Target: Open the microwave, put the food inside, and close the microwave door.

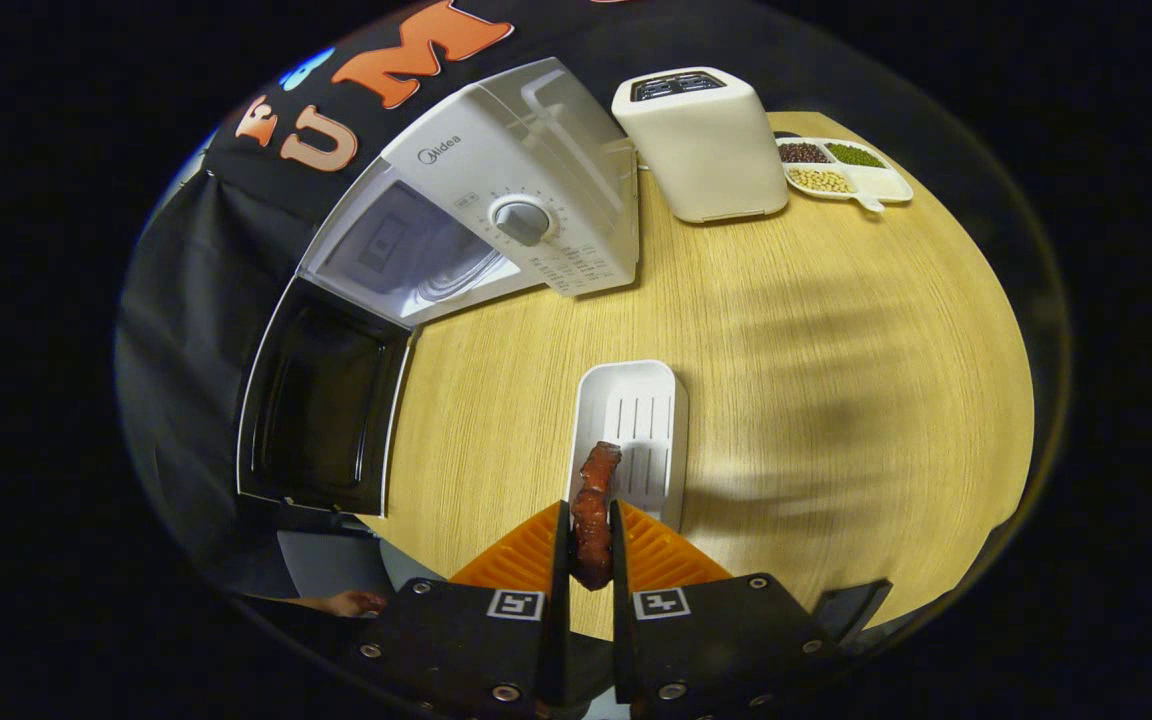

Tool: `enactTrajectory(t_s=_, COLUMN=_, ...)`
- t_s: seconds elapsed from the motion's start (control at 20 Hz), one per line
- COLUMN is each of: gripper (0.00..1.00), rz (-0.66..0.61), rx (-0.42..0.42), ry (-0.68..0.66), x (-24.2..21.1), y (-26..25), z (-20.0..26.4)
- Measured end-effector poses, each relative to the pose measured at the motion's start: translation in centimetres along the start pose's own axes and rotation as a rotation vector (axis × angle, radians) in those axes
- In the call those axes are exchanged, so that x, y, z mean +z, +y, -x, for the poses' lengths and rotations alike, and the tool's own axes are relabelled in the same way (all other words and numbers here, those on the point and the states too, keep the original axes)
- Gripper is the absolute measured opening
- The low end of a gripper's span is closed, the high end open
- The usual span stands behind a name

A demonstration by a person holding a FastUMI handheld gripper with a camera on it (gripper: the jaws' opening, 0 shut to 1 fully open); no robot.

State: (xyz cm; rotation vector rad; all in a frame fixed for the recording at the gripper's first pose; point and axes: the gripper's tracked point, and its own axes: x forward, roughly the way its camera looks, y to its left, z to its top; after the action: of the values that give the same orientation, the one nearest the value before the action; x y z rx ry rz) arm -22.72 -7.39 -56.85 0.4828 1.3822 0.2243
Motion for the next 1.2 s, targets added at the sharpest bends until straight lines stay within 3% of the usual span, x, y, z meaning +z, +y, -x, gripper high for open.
enactTrajectory(t_s=0.05, gripper=0.14, rz=0.001, rx=-0.022, ry=-0.021, x=0.2, y=-0.1, z=0.0)
enactTrajectory(t_s=0.2, gripper=0.14, rz=-0.037, rx=-0.068, ry=-0.087, x=0.7, y=0.4, z=0.5)
enactTrajectory(t_s=0.45, gripper=0.13, rz=-0.104, rx=-0.058, ry=-0.201, x=2.4, y=4.0, z=2.1)
enactTrajectory(t_s=0.75, gripper=0.14, rz=-0.096, rx=0.0, ry=-0.276, x=4.2, y=10.3, z=2.1)
enactTrajectory(t_s=1.2, gripper=0.13, rz=-0.15, rx=0.092, ry=-0.412, x=9.3, y=18.2, z=-3.1)
